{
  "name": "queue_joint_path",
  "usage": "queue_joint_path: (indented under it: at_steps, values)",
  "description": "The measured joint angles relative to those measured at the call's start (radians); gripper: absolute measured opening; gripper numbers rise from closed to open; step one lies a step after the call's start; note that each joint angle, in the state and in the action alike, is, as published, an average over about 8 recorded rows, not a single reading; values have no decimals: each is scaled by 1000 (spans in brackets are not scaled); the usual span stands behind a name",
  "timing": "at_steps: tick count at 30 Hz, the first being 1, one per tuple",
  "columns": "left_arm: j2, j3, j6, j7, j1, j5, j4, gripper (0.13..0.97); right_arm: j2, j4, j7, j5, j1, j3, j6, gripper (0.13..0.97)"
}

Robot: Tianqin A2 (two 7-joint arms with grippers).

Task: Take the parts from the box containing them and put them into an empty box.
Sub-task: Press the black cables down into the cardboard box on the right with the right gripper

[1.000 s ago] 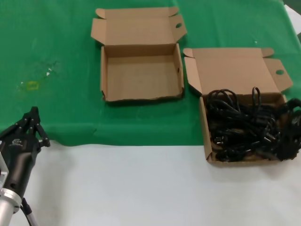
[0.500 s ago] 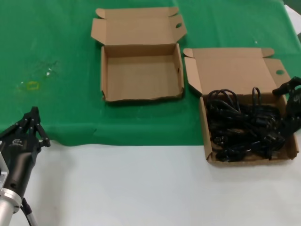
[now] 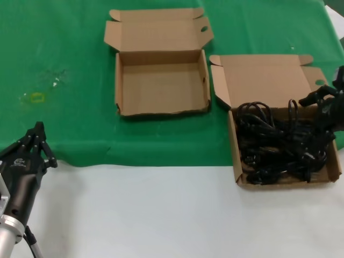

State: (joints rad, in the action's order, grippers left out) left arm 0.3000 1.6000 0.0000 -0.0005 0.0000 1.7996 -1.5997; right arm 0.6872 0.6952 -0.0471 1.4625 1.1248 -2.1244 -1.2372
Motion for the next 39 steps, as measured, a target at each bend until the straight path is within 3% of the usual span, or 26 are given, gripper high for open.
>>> queue_joint_path:
  at_steps: [10,19,27,31,39]
  values:
    - [0,0,0,0,0,0,0,144,-50,-83,57,-12,23,15,26,961]
    - [0,0,0,0,0,0,0,144,-66,-112,72,-28,41,19,28,896]
    - [0,0,0,0,0,0,0,144,-58,-100,65,-37,39,23,22,760]
    - [0,0,0,0,0,0,0,144,-53,-94,63,-41,37,25,19,760]
    - [0,0,0,0,0,0,0,144,-47,-84,59,-46,34,29,17,558]
